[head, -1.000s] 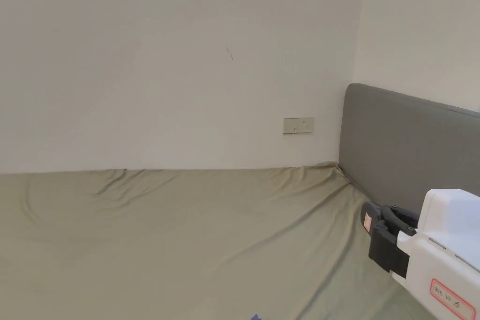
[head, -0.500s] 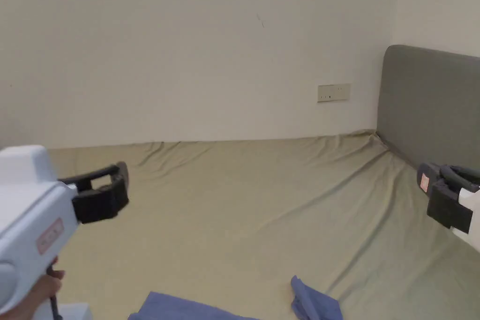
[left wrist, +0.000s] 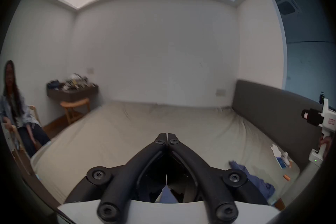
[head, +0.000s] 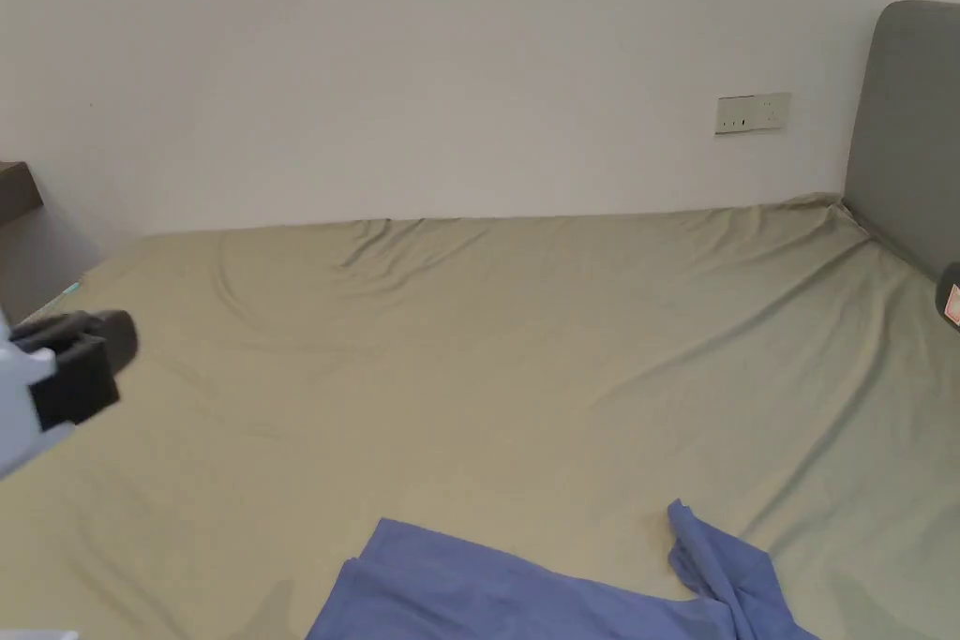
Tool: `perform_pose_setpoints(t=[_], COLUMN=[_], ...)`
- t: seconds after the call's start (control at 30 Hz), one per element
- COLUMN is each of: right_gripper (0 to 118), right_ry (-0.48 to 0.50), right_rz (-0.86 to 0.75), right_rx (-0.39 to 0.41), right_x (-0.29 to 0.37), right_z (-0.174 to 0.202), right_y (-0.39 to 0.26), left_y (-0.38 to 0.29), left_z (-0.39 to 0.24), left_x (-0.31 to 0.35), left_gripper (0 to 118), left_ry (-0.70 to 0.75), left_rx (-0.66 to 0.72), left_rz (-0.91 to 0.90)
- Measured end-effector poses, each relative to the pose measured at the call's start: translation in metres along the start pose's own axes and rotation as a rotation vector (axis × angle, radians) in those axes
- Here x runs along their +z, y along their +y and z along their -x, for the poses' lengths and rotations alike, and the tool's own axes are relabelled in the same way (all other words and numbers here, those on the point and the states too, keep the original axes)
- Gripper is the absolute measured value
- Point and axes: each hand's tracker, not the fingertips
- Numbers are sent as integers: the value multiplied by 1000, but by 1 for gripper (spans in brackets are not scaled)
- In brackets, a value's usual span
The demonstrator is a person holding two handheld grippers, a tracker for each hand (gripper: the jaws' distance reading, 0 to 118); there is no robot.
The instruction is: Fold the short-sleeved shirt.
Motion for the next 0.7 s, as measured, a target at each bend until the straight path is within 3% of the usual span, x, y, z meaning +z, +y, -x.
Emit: perform_pose_setpoints(t=[0.13,0.17,0.2,0.23,0.27,0.37,0.47,0.53,0.63,0.7], right_gripper=[1,1,1,1,1,1,1,1,1,1], right_ry=[-2,-9,-17,-23,-23,-38,-55,-54,-76,-69], right_rz=[14,18,18,34,64,107,159,197,245,261], right_rx=[4,8,4,-3,-11,7,-1,-31,-7,-14], right_x=[-17,-24,-30,-37,-45,-66,-84,-96,-106,-110], right_z=[0,-1,-3,-6,-8,-17,-27,-35,-41,-45], right_y=[-6,-8,-12,-15,-18,-31,-47,-58,-72,-79], left_y=[-24,-36,-52,-70,-87,-137,-188,-218,-253,-264], left_z=[-9,-13,-18,-23,-29,-49,-58,-62,-59,-60], left_x=[-123,-160,-196,-229,-258,-321,-371,-391,-397,-387], left_gripper=[0,14,60,93,116,118,113,113,108,108], left_ry=[-209,-228,-251,-244,-226,-124,-49,-66,-160,-137], left_rx=[84,93,118,115,100,-10,-255,-235,-150,-199], left_rz=[300,391,465,518,572,709,774,833,918,886])
